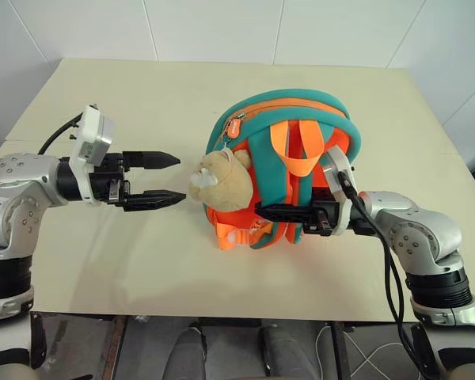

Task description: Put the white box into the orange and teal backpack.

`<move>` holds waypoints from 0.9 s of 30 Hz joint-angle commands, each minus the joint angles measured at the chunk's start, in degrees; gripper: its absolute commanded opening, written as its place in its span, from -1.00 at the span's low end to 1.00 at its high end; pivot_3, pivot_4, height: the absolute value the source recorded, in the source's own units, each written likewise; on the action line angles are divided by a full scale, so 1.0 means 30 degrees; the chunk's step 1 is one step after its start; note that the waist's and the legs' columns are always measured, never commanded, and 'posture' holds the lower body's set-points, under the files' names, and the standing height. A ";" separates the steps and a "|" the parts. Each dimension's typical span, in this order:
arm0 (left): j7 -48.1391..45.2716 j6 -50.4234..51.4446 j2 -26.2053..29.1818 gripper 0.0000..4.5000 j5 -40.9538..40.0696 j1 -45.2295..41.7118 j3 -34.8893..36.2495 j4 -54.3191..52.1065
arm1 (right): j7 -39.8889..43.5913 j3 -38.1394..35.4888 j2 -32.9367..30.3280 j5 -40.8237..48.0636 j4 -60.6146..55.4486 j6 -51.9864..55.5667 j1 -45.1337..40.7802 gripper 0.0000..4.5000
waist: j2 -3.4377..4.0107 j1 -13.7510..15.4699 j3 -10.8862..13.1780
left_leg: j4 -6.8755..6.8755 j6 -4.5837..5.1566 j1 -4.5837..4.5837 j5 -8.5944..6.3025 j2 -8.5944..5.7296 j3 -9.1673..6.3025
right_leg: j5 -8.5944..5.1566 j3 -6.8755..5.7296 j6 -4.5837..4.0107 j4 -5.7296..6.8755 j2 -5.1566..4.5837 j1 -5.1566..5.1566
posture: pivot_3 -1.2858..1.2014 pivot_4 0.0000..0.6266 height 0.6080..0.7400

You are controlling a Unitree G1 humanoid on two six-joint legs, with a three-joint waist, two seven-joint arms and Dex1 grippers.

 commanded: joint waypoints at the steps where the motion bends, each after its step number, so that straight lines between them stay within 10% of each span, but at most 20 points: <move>1: 0.0567 0.1136 0.0254 0.78 -0.1950 0.0383 0.0847 -0.2099 | 0.0182 -0.0287 0.0010 0.0153 -0.0316 -0.0334 -0.0072 -1.00 | 0.0000 0.0014 0.0000 | 0.0000 0.0000 0.0001 0.0000 0.0000 0.0000 | 0.0000 -0.0001 0.0000 0.0003 0.0001 0.0000 | 0.03 -0.52 1.00; 9: 0.3307 -0.0076 -0.2734 0.78 -0.1290 -0.0635 -0.1205 -0.2163 | 0.0146 -0.0152 0.0268 0.0108 -0.0307 -0.0321 -0.0252 -1.00 | -0.0001 0.0061 0.0000 | 0.0022 0.0000 0.0014 0.0003 -0.0007 -0.0003 | 0.0008 0.0001 0.0009 0.0011 0.0002 0.0020 | 0.03 -0.52 1.00; 15: 0.3701 -0.0392 -0.3167 0.15 -0.1491 -0.0830 -0.1002 -0.2008 | 0.0062 -0.0282 0.0210 0.0178 -0.0517 -0.0227 -0.0201 -1.00 | -0.0001 -0.0022 0.0000 | 0.0012 0.0001 0.0016 0.0003 -0.0006 0.0001 | 0.0008 0.0009 0.0009 0.0007 0.0006 0.0011 | 0.03 -0.52 1.00; 21: 0.2993 -0.0002 -0.0509 -0.54 -0.1720 -0.1351 0.1033 -0.0521 | -0.0147 -0.0423 0.0256 0.0174 -0.0594 -0.0307 -0.0049 -1.00 | -0.0001 -0.0045 0.0000 | 0.0013 0.0001 0.0018 0.0003 -0.0001 -0.0001 | 0.0007 0.0007 0.0008 0.0014 0.0011 0.0009 | 0.03 -0.52 1.00; 27: 0.0971 -0.1902 0.2763 -0.54 0.0423 -0.1247 0.1176 0.3194 | -0.0362 -0.0469 0.0332 0.0165 -0.0711 -0.0403 0.0180 -1.00 | 0.0001 -0.0022 0.0000 | -0.0006 -0.0001 0.0028 0.0003 -0.0007 0.0008 | 0.0003 0.0009 0.0001 -0.0001 0.0007 0.0009 | 0.03 -0.52 1.00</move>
